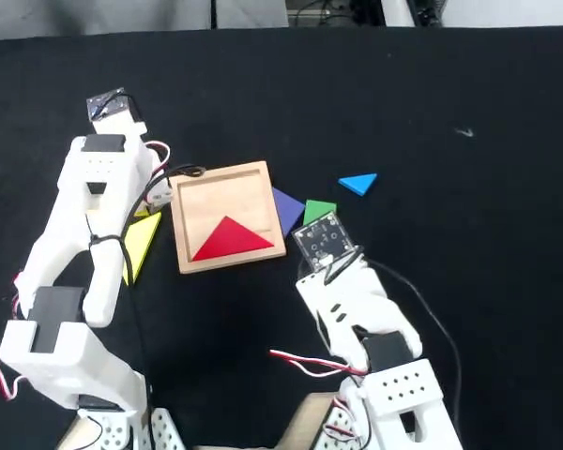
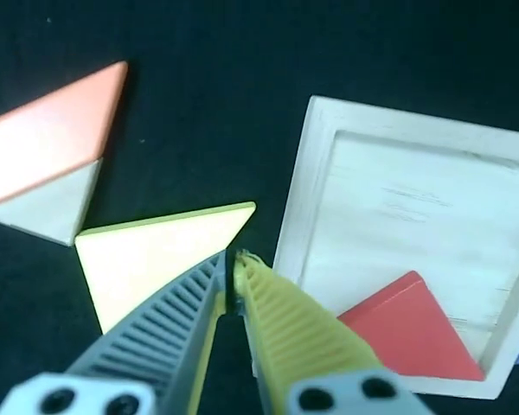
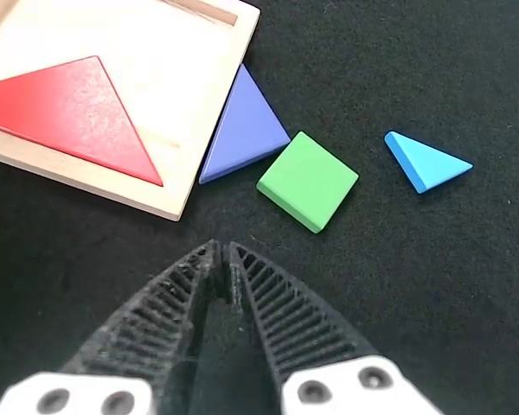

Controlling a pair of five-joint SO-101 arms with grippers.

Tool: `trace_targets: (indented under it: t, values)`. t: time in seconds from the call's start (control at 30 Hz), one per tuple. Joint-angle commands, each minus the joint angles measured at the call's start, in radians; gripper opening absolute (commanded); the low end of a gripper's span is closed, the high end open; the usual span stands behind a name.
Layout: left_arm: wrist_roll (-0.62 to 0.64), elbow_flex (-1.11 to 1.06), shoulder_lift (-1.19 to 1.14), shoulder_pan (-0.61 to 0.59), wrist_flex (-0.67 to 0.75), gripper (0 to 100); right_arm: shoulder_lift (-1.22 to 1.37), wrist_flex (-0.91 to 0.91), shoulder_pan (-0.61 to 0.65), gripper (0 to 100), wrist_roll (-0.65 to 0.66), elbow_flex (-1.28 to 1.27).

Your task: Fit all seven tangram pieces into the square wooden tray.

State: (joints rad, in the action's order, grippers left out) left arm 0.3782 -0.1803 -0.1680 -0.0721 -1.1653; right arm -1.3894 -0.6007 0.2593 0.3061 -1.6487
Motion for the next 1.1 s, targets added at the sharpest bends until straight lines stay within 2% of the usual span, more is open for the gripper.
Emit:
trace_targets:
  t: [0.0, 0.2, 0.33, 0.57, 0.8, 1.07]
  values:
    - [0.014, 0.071, 0.003, -0.007, 0.018, 3, -0.021, 0.005, -0.012, 1.2, 0.003, 0.005]
    - [0.144, 0.140, -0.166, -0.068, 0.011, 3, -0.021, 0.005, -0.012, 1.2, 0.003, 0.004]
    - [0.150, 0.193, -0.285, -0.056, -0.006, 3, -0.021, 0.005, -0.012, 1.2, 0.003, 0.004]
    - [0.144, 0.189, -0.288, 0.001, -0.049, 3, -0.021, 0.005, -0.012, 1.2, 0.003, 0.004]
    - [0.095, 0.111, -0.290, -0.012, -0.055, 3, -0.021, 0.005, -0.012, 1.2, 0.003, 0.004]
    - [-0.061, 0.076, -0.288, 0.021, -0.130, 3, -0.021, 0.005, -0.011, 1.2, 0.003, 0.004]
